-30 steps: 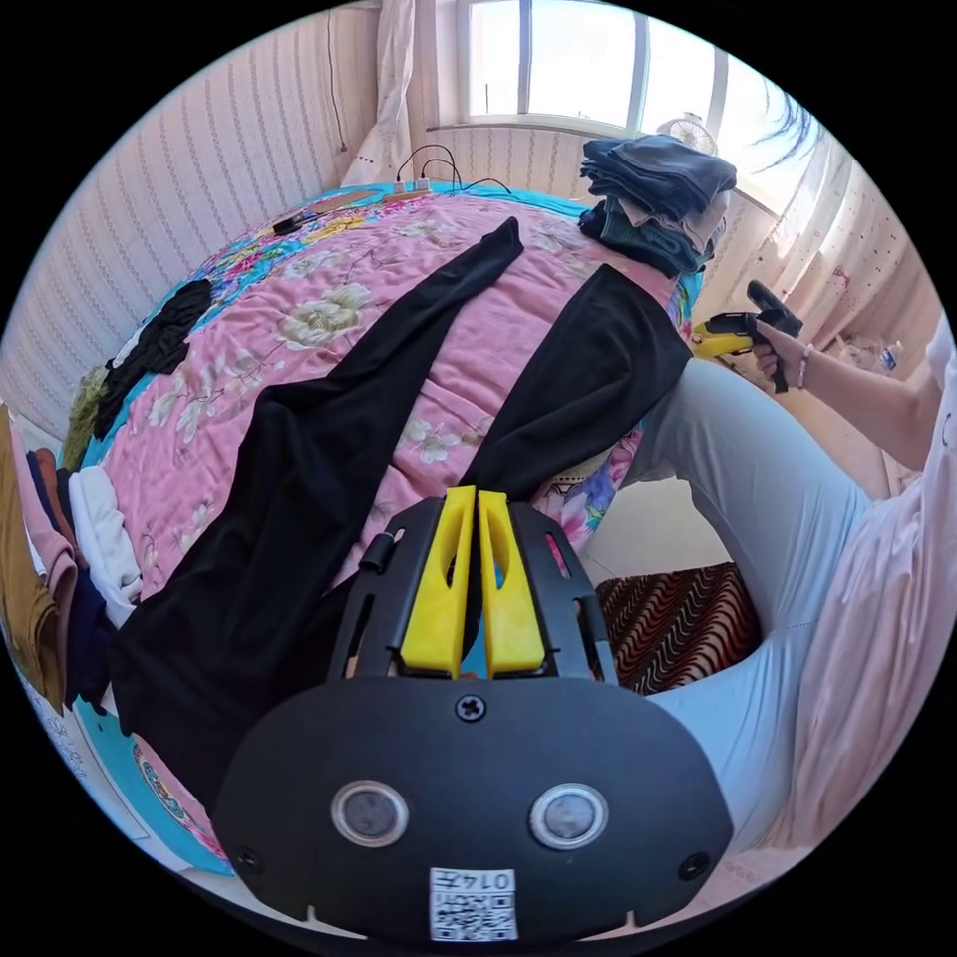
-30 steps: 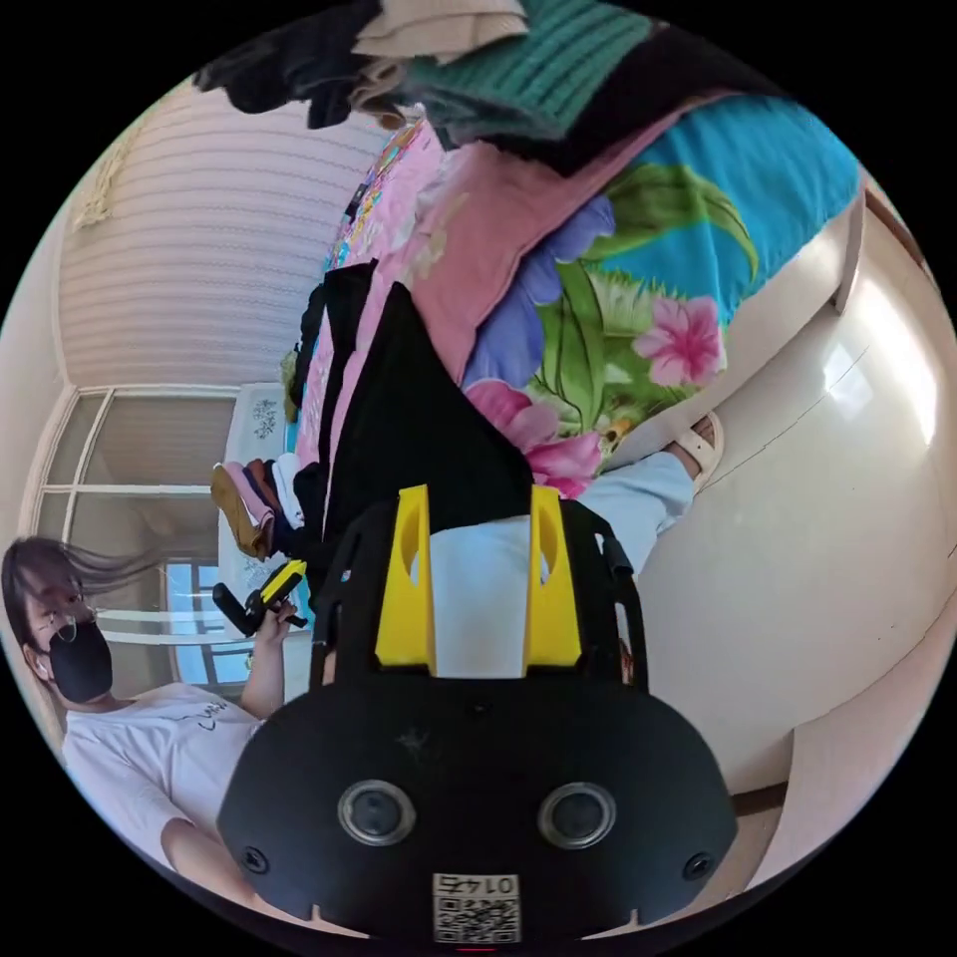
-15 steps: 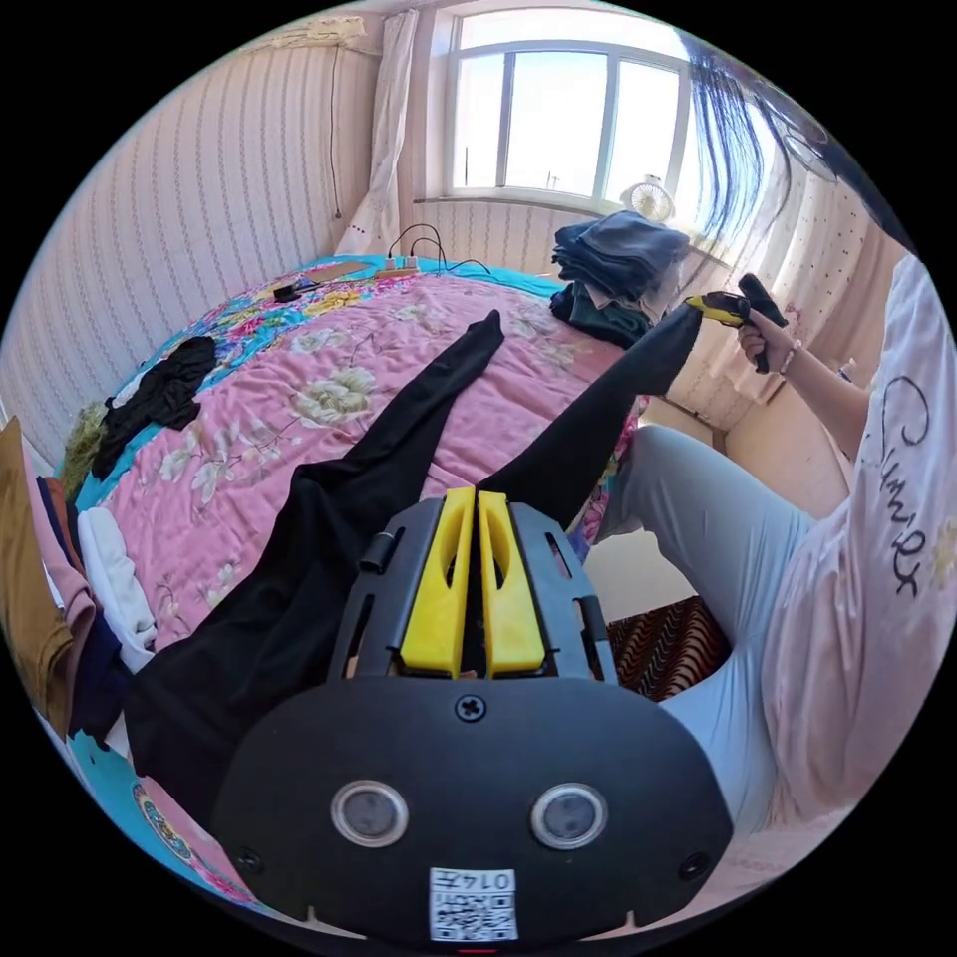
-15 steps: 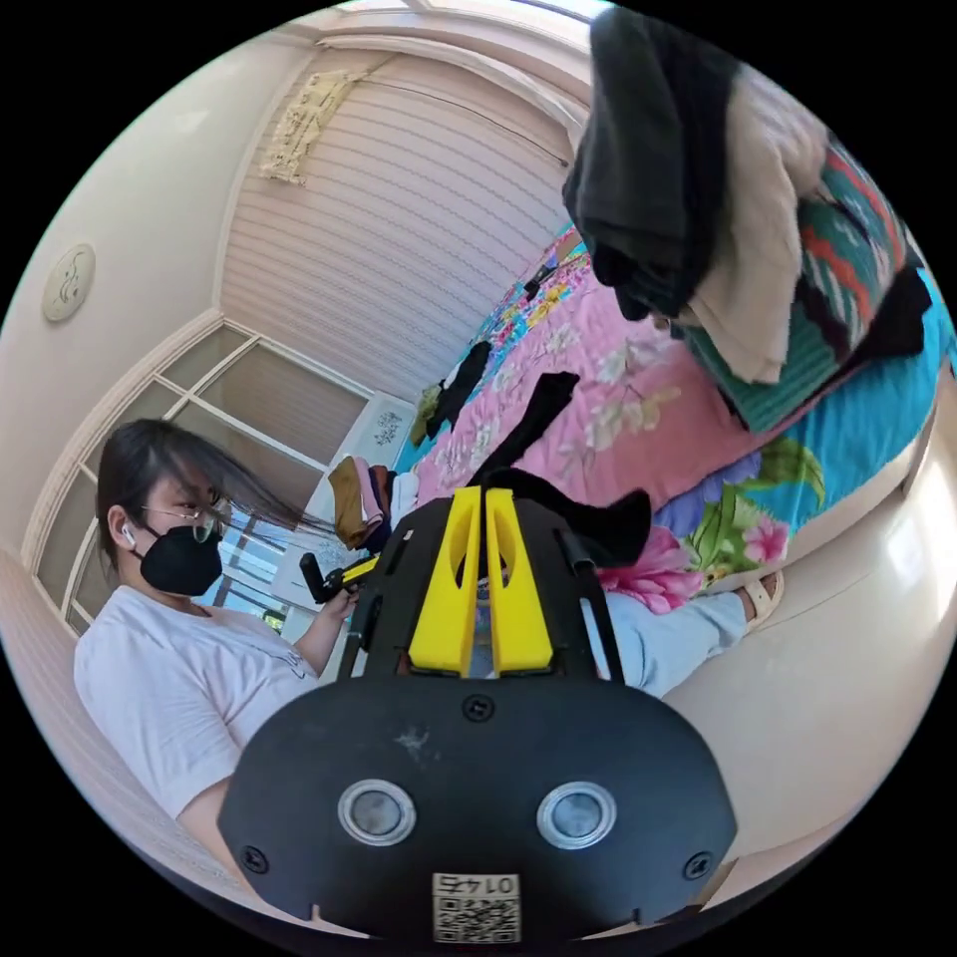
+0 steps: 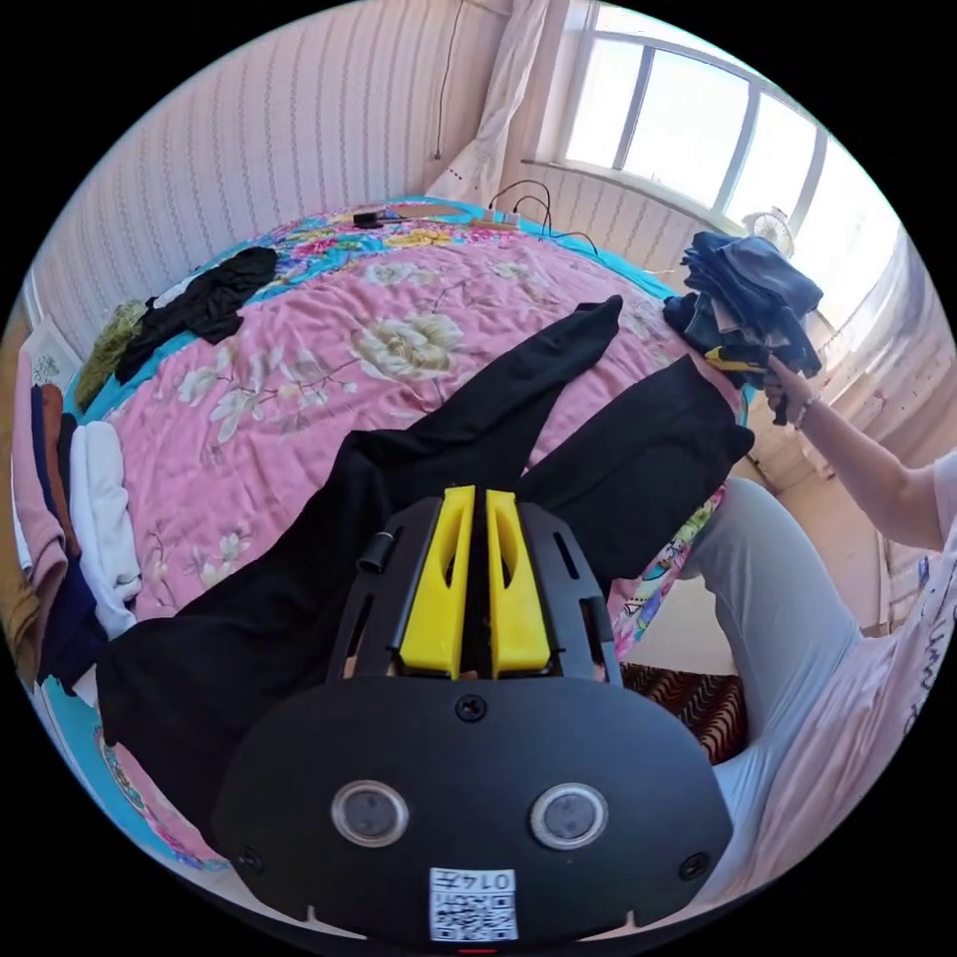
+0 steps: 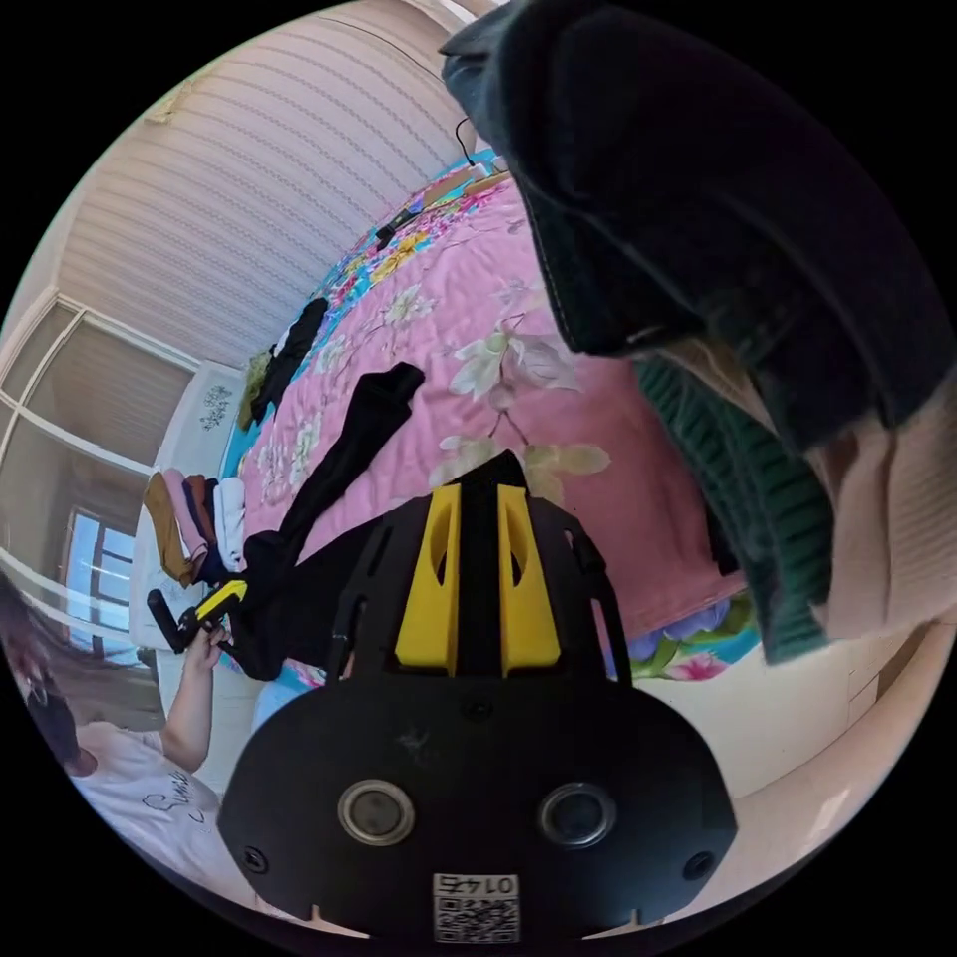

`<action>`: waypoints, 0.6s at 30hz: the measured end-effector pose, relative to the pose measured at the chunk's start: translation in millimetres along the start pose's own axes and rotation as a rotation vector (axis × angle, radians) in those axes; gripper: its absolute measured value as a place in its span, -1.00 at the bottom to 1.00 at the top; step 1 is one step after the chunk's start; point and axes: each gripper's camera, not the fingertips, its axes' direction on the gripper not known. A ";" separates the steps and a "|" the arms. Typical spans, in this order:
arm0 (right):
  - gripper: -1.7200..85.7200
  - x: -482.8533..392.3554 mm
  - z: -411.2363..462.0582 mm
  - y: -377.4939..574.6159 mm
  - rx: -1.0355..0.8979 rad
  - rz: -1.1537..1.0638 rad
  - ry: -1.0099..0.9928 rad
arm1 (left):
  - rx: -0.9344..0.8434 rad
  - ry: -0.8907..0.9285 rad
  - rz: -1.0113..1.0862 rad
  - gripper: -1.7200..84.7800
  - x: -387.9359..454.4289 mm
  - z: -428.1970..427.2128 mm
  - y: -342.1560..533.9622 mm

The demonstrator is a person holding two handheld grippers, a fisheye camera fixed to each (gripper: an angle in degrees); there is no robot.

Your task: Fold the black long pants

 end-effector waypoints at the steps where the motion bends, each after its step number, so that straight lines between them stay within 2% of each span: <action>1: -0.77 -0.3 -2.2 5.8 -0.002 -0.002 0.003 | 0.005 -0.018 -0.005 -0.95 -0.6 -9.4 8.7; 5: -0.69 9.5 -1.2 51.6 -0.075 0.055 0.060 | -0.044 -0.047 -0.088 -0.95 -5.7 -14.6 47.8; 10: -0.89 3.2 16.0 75.0 -0.213 0.012 0.072 | -0.180 -0.092 -0.215 -0.96 -9.9 26.7 92.2; 13: -0.92 -3.8 4.1 76.2 -0.208 -0.009 0.062 | -0.194 -0.092 -0.233 -0.96 -8.2 45.0 95.7; 18: -0.93 -4.7 -43.3 75.3 -0.094 0.003 0.057 | -0.188 -0.069 -0.223 -0.96 -3.9 57.1 90.5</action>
